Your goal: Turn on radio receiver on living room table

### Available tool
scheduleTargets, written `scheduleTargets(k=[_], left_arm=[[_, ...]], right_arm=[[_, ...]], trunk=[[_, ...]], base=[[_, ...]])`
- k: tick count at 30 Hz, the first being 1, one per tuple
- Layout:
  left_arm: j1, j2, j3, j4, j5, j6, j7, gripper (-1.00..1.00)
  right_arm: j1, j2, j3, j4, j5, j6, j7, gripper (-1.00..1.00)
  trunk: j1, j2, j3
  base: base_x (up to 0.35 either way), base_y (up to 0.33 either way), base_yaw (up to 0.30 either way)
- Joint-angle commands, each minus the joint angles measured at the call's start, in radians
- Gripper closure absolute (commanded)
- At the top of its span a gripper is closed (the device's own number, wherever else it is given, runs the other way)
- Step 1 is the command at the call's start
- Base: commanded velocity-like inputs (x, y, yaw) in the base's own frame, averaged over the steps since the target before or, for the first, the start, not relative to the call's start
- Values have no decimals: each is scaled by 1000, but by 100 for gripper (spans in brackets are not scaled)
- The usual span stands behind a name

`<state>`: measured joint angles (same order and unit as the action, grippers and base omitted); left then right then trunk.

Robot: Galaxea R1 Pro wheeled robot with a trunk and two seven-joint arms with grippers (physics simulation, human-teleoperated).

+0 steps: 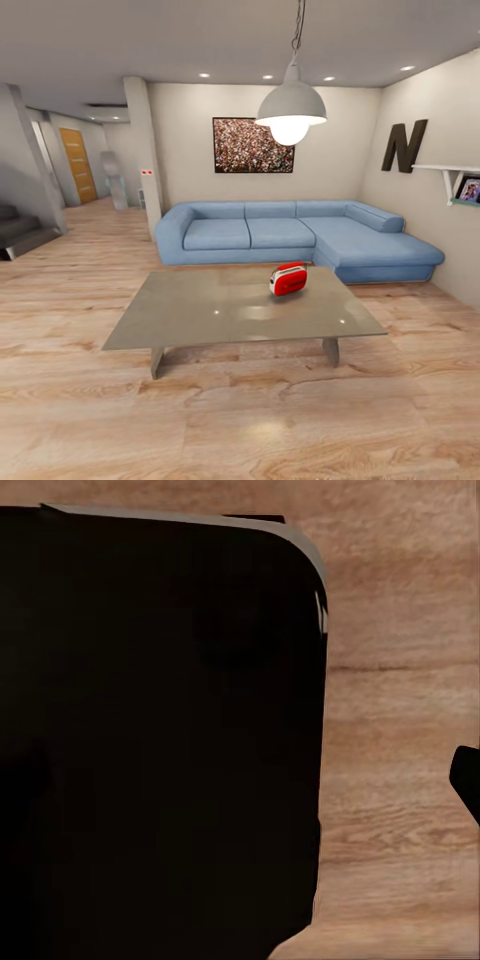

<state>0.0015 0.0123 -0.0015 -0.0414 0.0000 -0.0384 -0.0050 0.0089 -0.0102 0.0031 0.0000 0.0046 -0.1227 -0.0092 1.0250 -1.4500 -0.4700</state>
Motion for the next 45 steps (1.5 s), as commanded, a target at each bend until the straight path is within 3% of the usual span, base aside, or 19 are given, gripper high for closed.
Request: scheduleTargets(k=[1,21,45], left_arm=[[0,0,0,0,0,0,0,-100],[0,0,0,0,0,0,0,-100],[0,-7,4,0,3,0,0,-100]], right_arm=[[0,0,0,0,0,0,0,-100],[0,10,-4,0,-4,2,-2,-100],[0,0,0,0,-5,1,-3,-100]], trunk=[[0,0,0],[0,0,0],[0,0,0]], base=[[0,0,-290],[0,0,-34],[0,0,0]])
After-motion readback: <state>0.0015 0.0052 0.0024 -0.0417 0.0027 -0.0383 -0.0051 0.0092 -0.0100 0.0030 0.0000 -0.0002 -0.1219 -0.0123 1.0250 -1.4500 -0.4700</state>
